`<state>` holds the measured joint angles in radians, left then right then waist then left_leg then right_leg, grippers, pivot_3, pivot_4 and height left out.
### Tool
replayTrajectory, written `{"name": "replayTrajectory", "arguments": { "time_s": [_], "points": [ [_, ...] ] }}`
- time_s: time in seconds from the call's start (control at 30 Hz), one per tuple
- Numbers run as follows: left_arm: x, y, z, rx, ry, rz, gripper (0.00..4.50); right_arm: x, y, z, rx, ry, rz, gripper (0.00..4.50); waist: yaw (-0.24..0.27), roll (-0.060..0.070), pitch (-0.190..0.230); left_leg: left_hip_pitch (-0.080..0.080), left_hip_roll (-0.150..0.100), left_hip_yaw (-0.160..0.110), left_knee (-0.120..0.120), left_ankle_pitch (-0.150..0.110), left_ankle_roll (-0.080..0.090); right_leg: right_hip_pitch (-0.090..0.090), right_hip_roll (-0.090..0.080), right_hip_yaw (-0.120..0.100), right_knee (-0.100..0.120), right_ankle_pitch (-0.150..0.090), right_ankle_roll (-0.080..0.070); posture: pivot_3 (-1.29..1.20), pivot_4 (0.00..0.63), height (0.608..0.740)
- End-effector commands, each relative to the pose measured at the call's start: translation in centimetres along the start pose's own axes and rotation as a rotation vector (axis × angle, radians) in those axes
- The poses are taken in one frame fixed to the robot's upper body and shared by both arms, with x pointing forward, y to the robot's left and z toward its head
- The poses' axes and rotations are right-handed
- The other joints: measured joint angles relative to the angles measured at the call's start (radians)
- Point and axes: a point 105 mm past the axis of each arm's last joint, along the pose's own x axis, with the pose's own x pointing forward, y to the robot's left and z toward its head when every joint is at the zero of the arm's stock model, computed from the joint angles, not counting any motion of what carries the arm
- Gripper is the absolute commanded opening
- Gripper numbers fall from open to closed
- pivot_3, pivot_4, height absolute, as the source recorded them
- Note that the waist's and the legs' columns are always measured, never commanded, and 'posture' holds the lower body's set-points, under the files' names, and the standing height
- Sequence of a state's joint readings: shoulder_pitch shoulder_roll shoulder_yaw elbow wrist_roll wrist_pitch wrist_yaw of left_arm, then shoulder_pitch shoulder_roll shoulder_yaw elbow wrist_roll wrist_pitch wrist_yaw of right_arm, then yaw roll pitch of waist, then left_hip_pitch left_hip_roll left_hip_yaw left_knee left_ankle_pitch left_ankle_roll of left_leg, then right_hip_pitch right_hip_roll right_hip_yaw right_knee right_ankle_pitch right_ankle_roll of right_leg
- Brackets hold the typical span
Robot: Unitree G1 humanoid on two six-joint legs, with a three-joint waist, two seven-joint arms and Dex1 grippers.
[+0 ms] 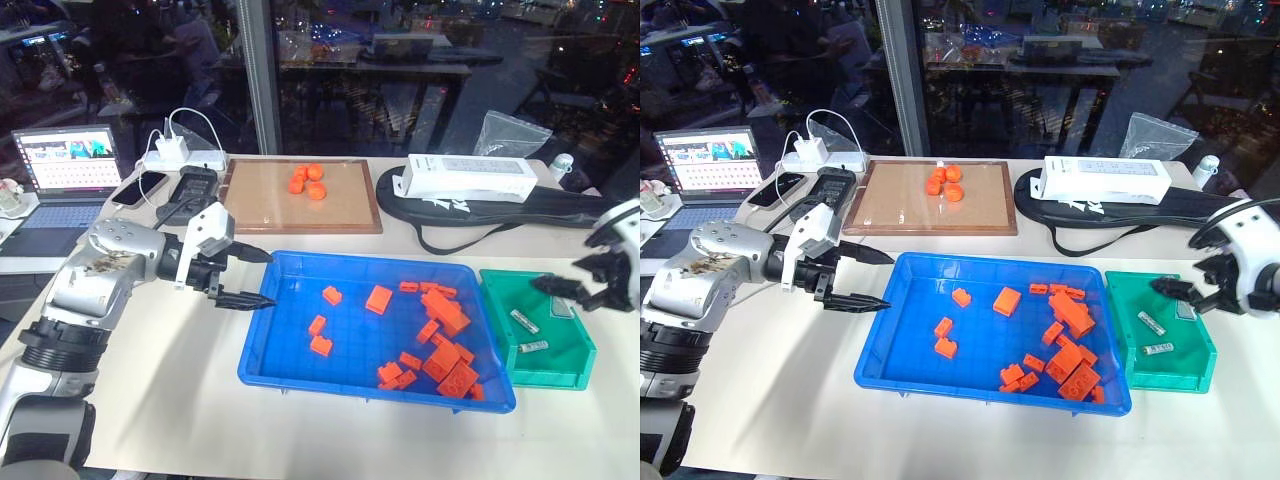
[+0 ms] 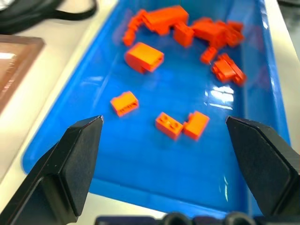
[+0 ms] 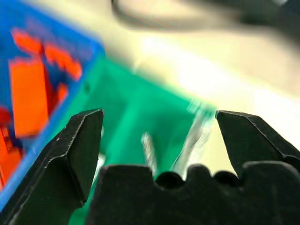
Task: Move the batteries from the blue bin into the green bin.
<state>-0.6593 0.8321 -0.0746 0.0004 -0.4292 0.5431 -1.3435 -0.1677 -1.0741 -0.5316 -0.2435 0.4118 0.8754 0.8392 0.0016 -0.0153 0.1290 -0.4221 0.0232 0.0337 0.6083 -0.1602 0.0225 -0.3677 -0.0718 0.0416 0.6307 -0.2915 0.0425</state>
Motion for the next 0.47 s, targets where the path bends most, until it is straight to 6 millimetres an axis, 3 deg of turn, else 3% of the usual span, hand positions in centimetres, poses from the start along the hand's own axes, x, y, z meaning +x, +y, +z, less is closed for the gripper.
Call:
{"name": "replayTrajectory", "arguments": {
  "time_s": [0.03, 0.23, 0.47],
  "points": [
    [-0.4, 1.3, 0.8, 0.046, -0.056, 0.119, 4.5, -1.7, 2.3, 1.9, -0.057, -0.196, 0.088, 4.48, 0.001, 0.002, 0.0, 0.0, 0.001, 0.0, 0.0, 0.0, 0.0, 0.0, 0.0, 0.0, 0.0, 0.0, 0.0, 0.0, 0.15, 0.699],
    [-0.6, 1.9, 0.6, 0.007, -0.109, 0.249, 4.5, -1.9, 5.3, -0.6, -0.02, -0.152, 0.211, 4.48, 0.003, 0.003, -0.001, 0.0, 0.002, 0.0, 0.002, 0.0, 0.0, 0.0, 0.0, 0.001, 0.002, 0.002, -0.002, 0.0, 0.15, 0.699],
    [-1.0, 1.0, -0.8, -0.048, -0.102, 0.256, 4.5, -1.5, 4.6, -1.3, -0.007, -0.113, 0.202, 4.48, 0.0, 0.003, -0.001, 0.002, 0.005, 0.002, 0.002, 0.0, 0.0, 0.001, 0.0, 0.001, 0.001, 0.004, -0.006, 0.0, 0.15, 0.699]
  ]
}}
